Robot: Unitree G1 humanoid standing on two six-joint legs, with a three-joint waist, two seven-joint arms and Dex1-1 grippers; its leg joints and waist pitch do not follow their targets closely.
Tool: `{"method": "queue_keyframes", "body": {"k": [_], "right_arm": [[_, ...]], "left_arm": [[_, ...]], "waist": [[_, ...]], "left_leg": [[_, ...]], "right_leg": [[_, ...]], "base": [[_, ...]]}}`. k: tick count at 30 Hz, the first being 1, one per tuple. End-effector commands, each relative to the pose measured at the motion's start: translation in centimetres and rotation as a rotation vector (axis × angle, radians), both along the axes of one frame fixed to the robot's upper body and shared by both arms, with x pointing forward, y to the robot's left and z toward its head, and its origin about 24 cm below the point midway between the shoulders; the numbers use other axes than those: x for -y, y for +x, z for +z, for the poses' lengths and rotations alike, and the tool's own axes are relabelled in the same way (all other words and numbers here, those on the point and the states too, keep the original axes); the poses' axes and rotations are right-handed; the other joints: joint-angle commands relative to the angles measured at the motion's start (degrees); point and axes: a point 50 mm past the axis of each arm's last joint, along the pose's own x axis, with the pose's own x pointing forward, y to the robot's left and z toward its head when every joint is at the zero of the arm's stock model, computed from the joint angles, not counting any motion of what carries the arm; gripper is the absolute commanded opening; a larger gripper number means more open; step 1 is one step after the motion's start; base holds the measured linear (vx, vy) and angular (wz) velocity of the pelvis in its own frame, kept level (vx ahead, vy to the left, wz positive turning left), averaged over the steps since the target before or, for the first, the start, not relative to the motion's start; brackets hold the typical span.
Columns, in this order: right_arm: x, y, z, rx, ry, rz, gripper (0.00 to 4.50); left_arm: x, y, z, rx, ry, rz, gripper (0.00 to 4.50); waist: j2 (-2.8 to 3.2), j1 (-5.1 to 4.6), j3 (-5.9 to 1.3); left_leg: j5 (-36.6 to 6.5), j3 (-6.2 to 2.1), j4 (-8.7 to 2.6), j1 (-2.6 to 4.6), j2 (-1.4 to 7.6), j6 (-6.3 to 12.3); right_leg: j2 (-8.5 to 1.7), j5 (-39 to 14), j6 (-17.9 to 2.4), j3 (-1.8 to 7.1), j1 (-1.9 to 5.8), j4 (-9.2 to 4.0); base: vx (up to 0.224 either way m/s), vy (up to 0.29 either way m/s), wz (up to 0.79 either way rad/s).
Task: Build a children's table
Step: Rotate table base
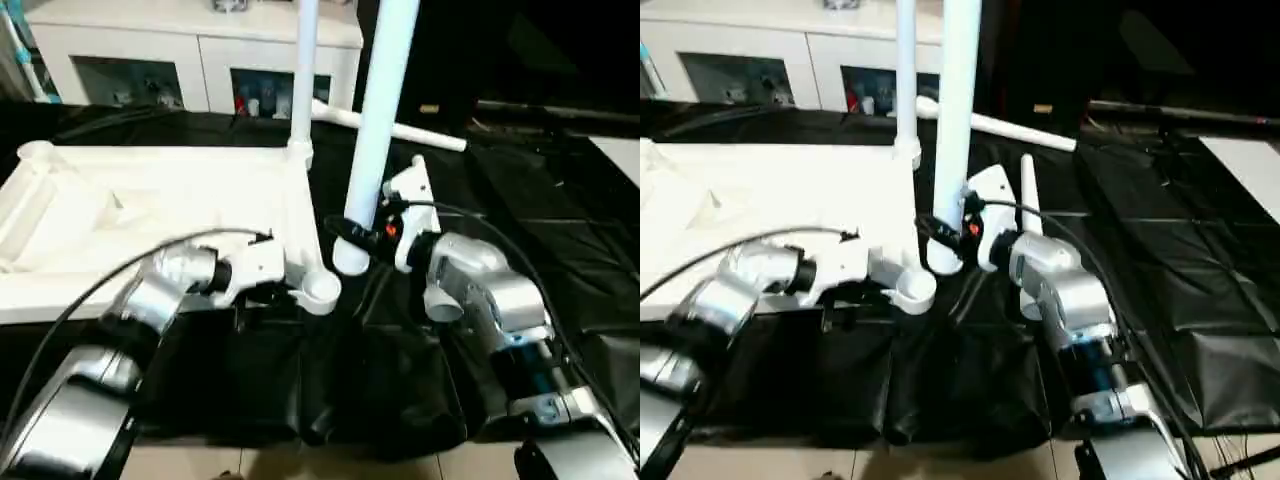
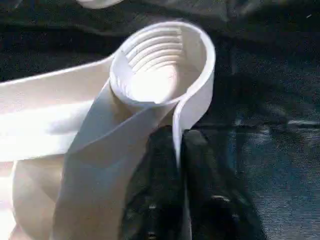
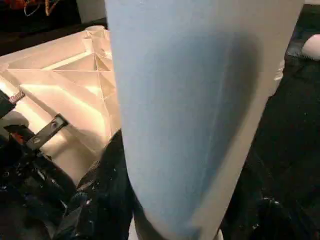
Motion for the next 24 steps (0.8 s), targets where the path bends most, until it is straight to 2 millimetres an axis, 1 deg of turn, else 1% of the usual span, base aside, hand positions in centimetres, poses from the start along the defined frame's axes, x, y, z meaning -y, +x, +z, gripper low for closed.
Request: {"method": "queue_keyframes", "body": {"k": [1,2,3,5,6,7,9,12,13,18,21,23,24], "right_arm": [[0.7,-0.1,0.4,0.022,0.015,-0.025,1.85],[0.8,-0.2,0.3,0.02,0.015,-0.031,1.85],[0.9,-0.2,0.3,0.019,0.014,-0.033,1.85],[0.9,-0.2,0.3,0.02,0.014,-0.034,1.85],[0.9,-0.2,0.3,0.021,0.014,-0.037,1.85],[1.0,-0.2,0.3,0.022,0.014,-0.039,1.85],[1.1,-0.3,0.4,0.023,0.013,-0.043,1.85],[1.1,-0.4,0.3,0.022,0.008,-0.042,1.85],[1.1,-0.4,0.3,0.021,0.008,-0.041,1.85],[1.0,-0.4,0.3,0.021,0.003,-0.036,1.85],[0.9,-0.3,0.4,0.023,0.003,-0.035,1.85],[0.9,-0.4,0.4,0.025,0.002,-0.035,1.85],[0.9,-0.4,0.4,0.026,0.001,-0.035,1.85]], "left_arm": [[0.0,-0.3,0.7,-0.016,-0.06,0.012,0.9],[0.1,-0.3,1.2,0.004,-0.079,0.006,0.99],[0.0,-0.2,1.5,0.03,-0.082,0.016,0.99],[-0.1,-0.1,1.6,0.044,-0.083,0.025,1.02],[-0.6,0.0,1.7,0.046,-0.07,0.04,1.02],[-1.0,0.1,1.8,0.045,-0.063,0.048,1.02],[-1.7,0.0,1.8,0.03,-0.055,0.063,1.02],[-2.1,-0.3,1.6,-0.006,-0.049,0.071,1.02],[-2.1,-0.3,1.6,-0.009,-0.049,0.071,1.02],[-2.5,0.1,0.9,-0.029,-0.028,0.094,1.02],[-2.8,0.3,0.9,-0.042,-0.014,0.1,1.02],[-3.0,0.4,0.9,-0.063,-0.004,0.1,1.02],[-3.1,0.4,0.9,-0.068,-0.001,0.099,1.02]], "waist": [[1.15,0.6,-4.04],[1.34,0.66,-4.05],[1.24,0.66,-4.07],[1.29,0.71,-3.97],[1.88,0.86,-3.89],[1.65,0.86,-3.84],[1.83,0.88,-3.85],[1.79,0.84,-3.76],[1.69,0.87,-3.81],[1.67,0.88,-3.86],[1.89,0.91,-3.93],[1.78,0.89,-3.82],[2.07,0.94,-3.84]], "left_leg": [[-9.7,-0.05,-3.9,0.97,1.22,-1.75],[-9.5,-0.04,-3.86,0.96,1.06,-1.59],[-9.5,-0.02,-3.85,0.92,1.01,-1.54],[-9.7,-0.02,-3.85,0.95,0.97,-1.42],[-10.4,-0.12,-3.9,1.03,1.02,-1.71],[-11.1,-0.11,-3.98,1.05,0.97,-1.99],[-11.6,-0.2,-4.05,1.01,0.95,-2.45],[-12.1,-0.18,-4.12,1.06,0.93,-2.85],[-11.9,-0.16,-4.08,1.07,0.94,-2.8],[-11.0,-0.12,-4.01,0.98,0.82,-2.49],[-11.2,-0.21,-4.02,1.05,0.86,-2.69],[-11.7,-0.17,-4.06,1.02,0.81,-2.79],[-11.9,-0.22,-4.04,1.04,0.85,-2.9]], "right_leg": [[-4.21,1.6,-13.3,2.29,3.04,-3.15],[-3.99,2.0,-13.5,2.24,2.99,-3.15],[-3.89,2.1,-13.5,2.22,3.05,-3.17],[-3.84,1.8,-13.3,2.22,3.01,-3.24],[-3.91,0.7,-13.0,2.23,2.94,-3.26],[-3.85,-0.4,-12.5,2.23,2.94,-3.48],[-3.89,-1.4,-12.1,2.27,2.96,-3.47],[-3.82,-2.0,-12.0,2.27,2.86,-3.52],[-3.86,-1.8,-12.0,2.29,2.86,-3.48],[-3.77,-0.4,-12.1,2.29,2.92,-3.45],[-3.83,-0.3,-12.0,2.28,2.94,-3.42],[-3.87,-1.2,-12.1,2.31,2.93,-3.54],[-3.92,-1.3,-12.1,2.31,2.92,-3.48]], "base": [[0.0,0.0,0.0],[0.0,0.0,0.0],[0.0,0.0,0.0],[0.0,0.0,0.0],[0.0,0.0,0.0],[0.0,0.0,0.0],[0.0,0.0,0.0],[0.0,0.0,0.0],[0.0,0.0,0.0],[0.0,0.0,0.0],[0.0,0.0,0.0],[0.0,0.0,0.0],[0.0,0.0,0.0]]}}
